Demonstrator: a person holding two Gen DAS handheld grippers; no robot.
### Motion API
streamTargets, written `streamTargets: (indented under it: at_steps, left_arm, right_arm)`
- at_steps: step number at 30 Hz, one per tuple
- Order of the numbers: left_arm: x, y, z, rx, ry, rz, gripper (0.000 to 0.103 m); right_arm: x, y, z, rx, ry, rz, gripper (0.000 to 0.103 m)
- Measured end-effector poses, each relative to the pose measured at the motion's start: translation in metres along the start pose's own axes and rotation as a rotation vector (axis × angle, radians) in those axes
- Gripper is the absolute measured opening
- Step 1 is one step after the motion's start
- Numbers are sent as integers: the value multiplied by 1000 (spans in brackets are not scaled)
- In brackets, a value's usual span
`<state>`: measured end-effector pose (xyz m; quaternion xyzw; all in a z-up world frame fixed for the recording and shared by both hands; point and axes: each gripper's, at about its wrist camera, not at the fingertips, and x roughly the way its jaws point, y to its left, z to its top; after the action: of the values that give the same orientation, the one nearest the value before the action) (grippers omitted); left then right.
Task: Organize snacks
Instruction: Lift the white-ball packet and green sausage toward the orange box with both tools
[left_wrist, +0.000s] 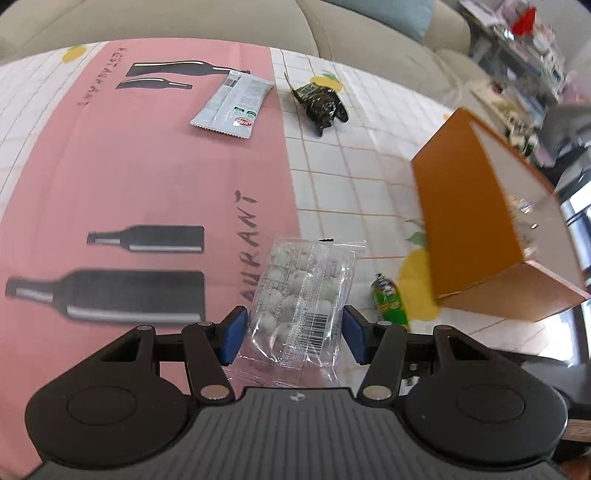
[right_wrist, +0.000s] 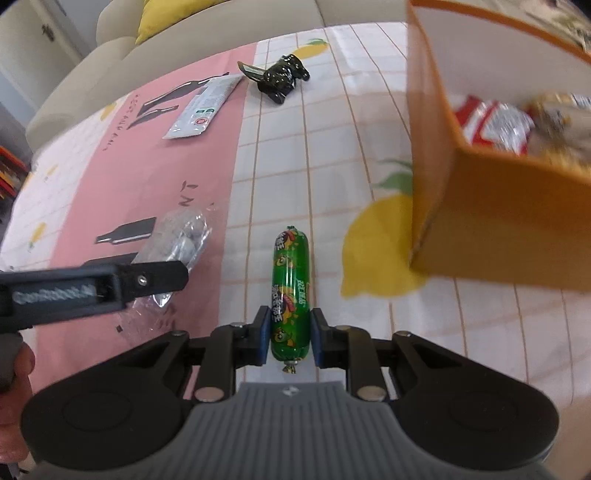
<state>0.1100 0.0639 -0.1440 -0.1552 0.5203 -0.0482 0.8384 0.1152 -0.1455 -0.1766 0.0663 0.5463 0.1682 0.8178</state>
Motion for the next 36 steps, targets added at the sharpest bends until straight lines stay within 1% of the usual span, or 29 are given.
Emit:
streamTargets:
  at_steps: [7, 12, 16, 20, 25, 30, 33, 36]
  left_arm:
    - [-29, -17, -2, -37, -37, -52, 63]
    - [-46, -40, 3, -24, -68, -91, 63]
    - [-55, -65, 10, 10, -73, -112, 63]
    - [-58, -95, 22, 56, -69, -152, 63]
    - [-51, -136, 41, 119, -62, -186, 63]
    - [-35, -179, 62, 197, -49, -227, 63]
    - [-20, -201, 71, 242, -37, -227, 63]
    - [-4, -218, 76, 276, -8, -231, 63]
  right_arm:
    - [-37, -3, -7, 9, -70, 41, 19]
    - [-72, -13, -6, 32, -146, 64, 19]
    - [-100, -27, 0, 46, -201, 68, 19]
    - [-126, -47, 8, 49, -243, 42, 19]
    - [-145, -78, 25, 58, -272, -20, 20]
    - [-160, -107, 42, 64, -298, -88, 20]
    - [-166, -124, 53, 62, -308, -127, 20]
    - [-165, -138, 63, 65, -306, -164, 20]
